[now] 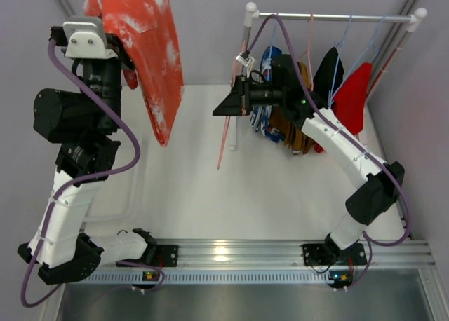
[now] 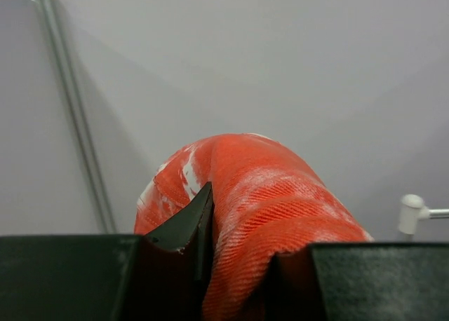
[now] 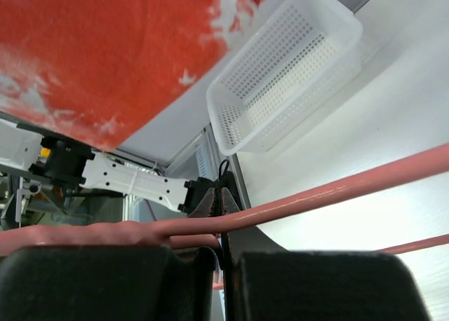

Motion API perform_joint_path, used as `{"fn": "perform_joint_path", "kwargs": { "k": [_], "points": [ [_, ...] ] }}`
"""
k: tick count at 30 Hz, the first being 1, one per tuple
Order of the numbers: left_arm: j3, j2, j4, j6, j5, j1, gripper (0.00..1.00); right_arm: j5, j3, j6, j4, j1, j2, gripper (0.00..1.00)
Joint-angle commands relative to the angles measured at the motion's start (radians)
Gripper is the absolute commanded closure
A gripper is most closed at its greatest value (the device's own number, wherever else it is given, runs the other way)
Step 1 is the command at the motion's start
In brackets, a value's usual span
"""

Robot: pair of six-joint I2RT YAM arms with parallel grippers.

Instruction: Remove the trousers from the hanger

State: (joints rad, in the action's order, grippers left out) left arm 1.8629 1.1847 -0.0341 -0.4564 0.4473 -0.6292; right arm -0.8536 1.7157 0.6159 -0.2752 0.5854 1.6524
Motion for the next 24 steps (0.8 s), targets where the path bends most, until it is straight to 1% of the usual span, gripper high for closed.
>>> {"fn": "perform_joint_path", "kwargs": {
  "k": [1,2,3,6,7,8,9,10,11,12,14,16,17,18,19,20,22,24],
  "points": [
    [0.021,-0.036,-0.248,-0.232,0.126,0.003,1.00,-0.012,0.056,-0.050,-0.009,0.024,-0.020,1.00],
    [0.003,-0.046,-0.253,-0.258,0.146,0.012,1.00,-0.012,0.062,-0.053,-0.012,0.027,-0.020,1.00],
    [-0.057,-0.059,-0.259,-0.275,0.154,0.029,1.00,-0.012,0.065,-0.054,-0.013,0.031,-0.020,1.00],
    [-0.155,-0.141,-0.260,-0.303,0.185,0.109,1.00,-0.012,0.077,-0.062,-0.019,0.039,-0.017,1.00],
    [-0.216,-0.158,-0.254,-0.301,0.209,0.132,1.00,-0.010,0.078,-0.064,-0.019,0.037,-0.016,1.00],
    [-0.247,-0.175,-0.250,-0.300,0.224,0.153,1.00,-0.010,0.079,-0.062,-0.021,0.039,-0.014,1.00],
    [-0.275,-0.189,-0.237,-0.288,0.240,0.198,1.00,-0.012,0.082,-0.062,-0.022,0.040,-0.014,1.00],
    [-0.330,-0.218,-0.205,-0.278,0.276,0.222,1.00,-0.012,0.084,-0.064,-0.025,0.040,-0.010,1.00],
    [-0.361,-0.232,-0.204,-0.274,0.301,0.267,1.00,-0.013,0.087,-0.065,-0.030,0.039,-0.008,1.00],
    [-0.389,-0.243,-0.201,-0.268,0.327,0.287,1.00,-0.013,0.099,-0.067,-0.035,0.040,-0.005,1.00],
    [-0.470,-0.286,-0.171,-0.234,0.397,0.334,1.00,-0.016,0.110,-0.068,-0.044,0.040,0.004,1.00],
    [-0.531,-0.332,-0.179,-0.199,0.464,0.403,1.00,-0.019,0.123,-0.068,-0.048,0.042,0.013,1.00],
    [-0.597,-0.348,-0.208,-0.177,0.503,0.446,1.00,-0.019,0.128,-0.068,-0.053,0.044,0.018,1.00],
    [-0.628,-0.365,-0.213,-0.166,0.572,0.468,0.99,-0.022,0.136,-0.067,-0.056,0.047,0.021,1.00],
    [-0.655,-0.405,-0.207,-0.156,0.586,0.492,1.00,-0.024,0.142,-0.070,-0.059,0.048,0.027,1.00],
    [-0.678,-0.428,-0.135,-0.107,0.591,0.537,1.00,-0.024,0.147,-0.071,-0.067,0.051,0.029,1.00],
    [-0.743,-0.494,-0.073,-0.059,0.608,0.581,1.00,-0.025,0.162,-0.077,-0.074,0.057,0.040,1.00],
    [-0.784,-0.536,-0.002,0.005,0.623,0.660,1.00,-0.027,0.182,-0.081,-0.088,0.062,0.049,1.00]
  ]
}}
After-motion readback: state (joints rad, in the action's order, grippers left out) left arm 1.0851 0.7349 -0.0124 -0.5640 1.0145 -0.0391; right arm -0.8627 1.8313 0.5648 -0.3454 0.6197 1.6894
